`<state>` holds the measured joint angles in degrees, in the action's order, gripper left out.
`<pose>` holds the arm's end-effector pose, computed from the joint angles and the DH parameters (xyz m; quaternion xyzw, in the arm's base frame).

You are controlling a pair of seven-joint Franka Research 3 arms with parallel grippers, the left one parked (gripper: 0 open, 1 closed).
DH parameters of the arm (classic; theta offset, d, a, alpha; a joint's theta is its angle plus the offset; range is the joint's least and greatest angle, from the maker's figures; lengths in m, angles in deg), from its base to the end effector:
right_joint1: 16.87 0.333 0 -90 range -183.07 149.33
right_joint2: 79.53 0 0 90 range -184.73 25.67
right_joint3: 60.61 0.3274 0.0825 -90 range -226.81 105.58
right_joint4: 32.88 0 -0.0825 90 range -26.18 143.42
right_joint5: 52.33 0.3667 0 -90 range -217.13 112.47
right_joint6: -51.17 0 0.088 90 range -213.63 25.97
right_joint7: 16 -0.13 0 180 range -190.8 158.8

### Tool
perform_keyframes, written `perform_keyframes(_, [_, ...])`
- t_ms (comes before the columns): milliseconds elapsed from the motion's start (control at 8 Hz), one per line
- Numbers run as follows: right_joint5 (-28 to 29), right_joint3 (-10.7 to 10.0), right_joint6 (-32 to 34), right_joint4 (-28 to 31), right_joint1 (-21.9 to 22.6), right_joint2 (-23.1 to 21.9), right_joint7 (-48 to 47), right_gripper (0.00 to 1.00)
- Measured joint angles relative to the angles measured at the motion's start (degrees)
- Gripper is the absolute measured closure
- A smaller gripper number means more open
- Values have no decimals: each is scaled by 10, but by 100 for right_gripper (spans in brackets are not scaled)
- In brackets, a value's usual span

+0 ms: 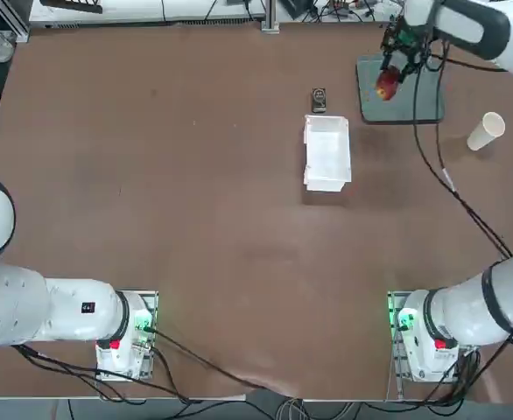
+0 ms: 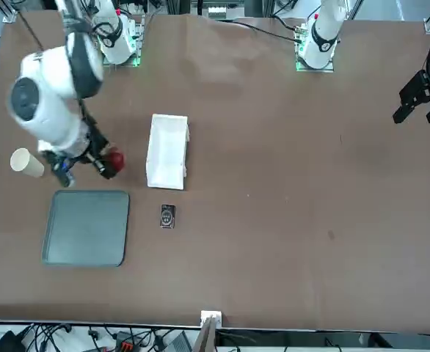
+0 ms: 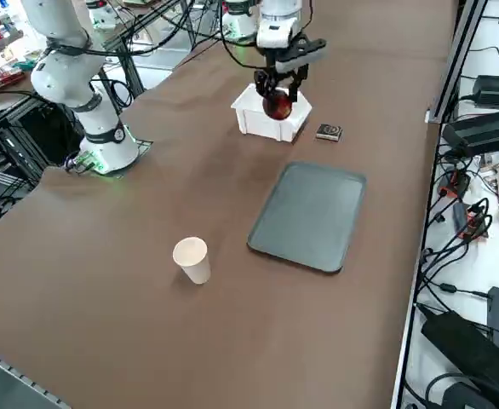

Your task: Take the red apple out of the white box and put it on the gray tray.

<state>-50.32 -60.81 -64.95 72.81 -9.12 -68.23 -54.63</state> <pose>0.5898 0.0810 0.4137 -0.9612 0.2754 0.0130 0.0111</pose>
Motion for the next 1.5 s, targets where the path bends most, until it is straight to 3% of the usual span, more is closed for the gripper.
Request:
perform_keyframes(250, [7, 0, 0, -26, -50, 29, 139, 34])
perform_keyframes(875, [5, 0, -66, -81, -103, 145, 360, 34])
perform_keyframes(1500, [5, 3, -155, -99, -117, 211, 394, 34])
